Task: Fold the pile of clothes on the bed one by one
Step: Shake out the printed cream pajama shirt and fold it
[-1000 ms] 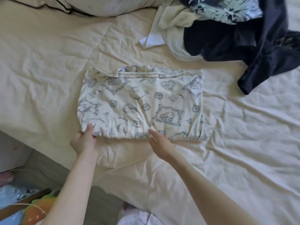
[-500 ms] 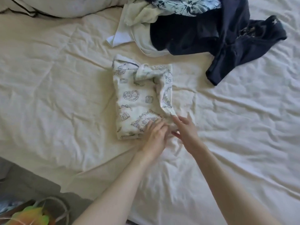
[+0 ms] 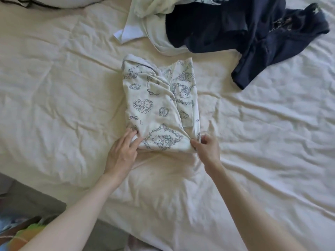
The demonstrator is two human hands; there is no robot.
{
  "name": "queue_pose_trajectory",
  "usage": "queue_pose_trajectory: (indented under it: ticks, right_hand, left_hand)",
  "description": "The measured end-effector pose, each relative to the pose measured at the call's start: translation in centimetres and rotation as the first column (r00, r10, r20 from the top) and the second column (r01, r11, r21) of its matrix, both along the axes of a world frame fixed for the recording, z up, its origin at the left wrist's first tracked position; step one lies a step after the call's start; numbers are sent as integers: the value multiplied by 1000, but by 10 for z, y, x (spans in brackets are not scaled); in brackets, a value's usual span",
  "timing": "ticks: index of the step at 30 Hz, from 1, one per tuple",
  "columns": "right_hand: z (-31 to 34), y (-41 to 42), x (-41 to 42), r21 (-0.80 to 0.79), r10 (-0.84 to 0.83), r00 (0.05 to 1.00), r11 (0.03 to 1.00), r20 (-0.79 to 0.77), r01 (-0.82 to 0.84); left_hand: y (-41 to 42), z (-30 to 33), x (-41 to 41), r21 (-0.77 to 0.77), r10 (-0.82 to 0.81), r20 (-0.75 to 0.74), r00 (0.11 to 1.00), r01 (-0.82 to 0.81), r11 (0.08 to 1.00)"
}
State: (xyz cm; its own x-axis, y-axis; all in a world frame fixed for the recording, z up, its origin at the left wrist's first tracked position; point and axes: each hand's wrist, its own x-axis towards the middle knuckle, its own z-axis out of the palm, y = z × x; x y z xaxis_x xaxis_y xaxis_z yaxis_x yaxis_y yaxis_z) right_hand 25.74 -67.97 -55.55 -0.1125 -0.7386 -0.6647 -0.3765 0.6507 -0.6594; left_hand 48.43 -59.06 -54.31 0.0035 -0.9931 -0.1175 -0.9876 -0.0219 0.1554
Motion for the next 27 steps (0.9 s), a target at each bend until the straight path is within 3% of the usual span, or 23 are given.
queue_pose_trajectory:
  ticks: [5, 8, 12, 18, 21, 24, 27]
  right_hand:
    - [-3, -2, 7, -15, 121, 993, 993, 4, -120]
    - [-3, 3, 12, -38, 249, 965, 967, -81, -252]
    - [0, 0, 20, -14, 181, 981, 983, -63, -183]
    - [27, 9, 11, 115, 82, 993, 991, -84, -72]
    - [52, 34, -12, 226, 159, 986, 963, -52, -144]
    - [74, 64, -42, 397, 188, 982, 900, 14, -178]
    - [84, 80, -61, 449, 141, 990, 884, 6, -129]
  left_hand:
    - [10, -10, -5, 173, -41, 91, 995, 25, 985]
    - [5, -17, -4, 94, -53, 100, 994, 43, 995]
    - [-4, -17, 3, -10, -91, -14, 996, 91, 996]
    - [0, 21, 6, 206, 169, -377, 911, -95, 974]
    - [19, 48, 5, 462, 323, -427, 845, -104, 881]
    - [42, 68, -3, 739, 443, -404, 800, 1, 674]
    - [58, 77, -10, 810, 470, -428, 772, 96, 579]
